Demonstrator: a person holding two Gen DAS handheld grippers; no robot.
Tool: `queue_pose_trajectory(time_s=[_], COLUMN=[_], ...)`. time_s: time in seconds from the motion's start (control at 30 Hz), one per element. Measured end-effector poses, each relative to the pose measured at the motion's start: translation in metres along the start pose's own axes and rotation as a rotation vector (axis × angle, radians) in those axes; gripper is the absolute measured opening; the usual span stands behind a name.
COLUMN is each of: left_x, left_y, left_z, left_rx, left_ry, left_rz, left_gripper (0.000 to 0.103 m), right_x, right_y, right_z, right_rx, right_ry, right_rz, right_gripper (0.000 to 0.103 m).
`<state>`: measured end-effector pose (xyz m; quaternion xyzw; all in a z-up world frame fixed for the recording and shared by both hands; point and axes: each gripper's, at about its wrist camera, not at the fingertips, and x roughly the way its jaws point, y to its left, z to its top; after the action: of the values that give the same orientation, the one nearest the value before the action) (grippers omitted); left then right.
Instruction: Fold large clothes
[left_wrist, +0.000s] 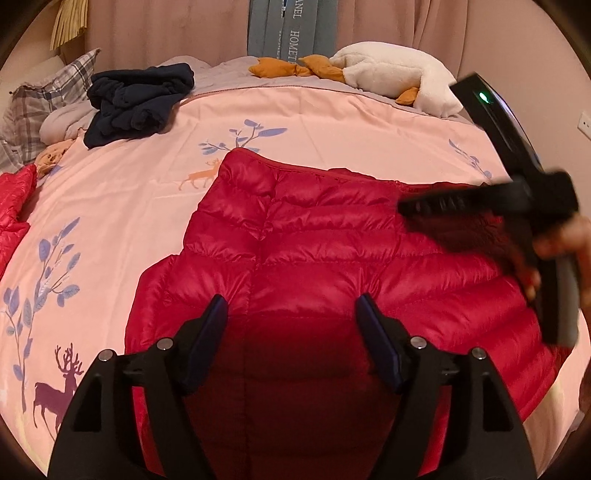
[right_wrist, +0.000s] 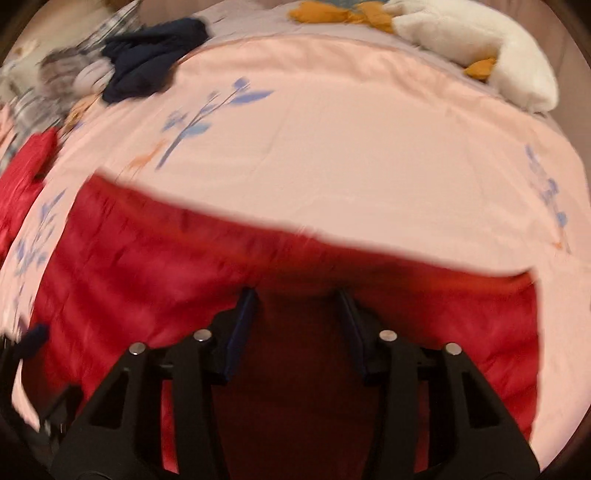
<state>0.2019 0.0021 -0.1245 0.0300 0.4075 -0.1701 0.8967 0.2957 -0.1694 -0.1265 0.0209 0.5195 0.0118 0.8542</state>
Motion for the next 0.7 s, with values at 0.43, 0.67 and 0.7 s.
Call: queue_pose_trajectory(time_s=[0.43, 0.67, 0.7], left_x=[0.009, 0.009, 0.01], left_y=[0.005, 0.007, 0.008], left_z=[0.013, 0.016, 0.016], left_rx=[-0.008, -0.002, -0.002], left_ry=[0.0, 0.011, 0.011], left_rz=[0.001, 0.006, 0.006], left_gripper=[0.083, 0.083, 0.083], right_x=[-0.02, -0.004, -0.01], right_y=[0.02, 0.052, 0.051], right_z=[0.012, -0.005, -0.002], right_rx=[-0.402, -0.517, -0.502], right_ry=[-0.032, -0.028, -0.066], right_rz=[0.197, 0.136, 0.13], right_gripper=[0.065, 0.003, 0.003])
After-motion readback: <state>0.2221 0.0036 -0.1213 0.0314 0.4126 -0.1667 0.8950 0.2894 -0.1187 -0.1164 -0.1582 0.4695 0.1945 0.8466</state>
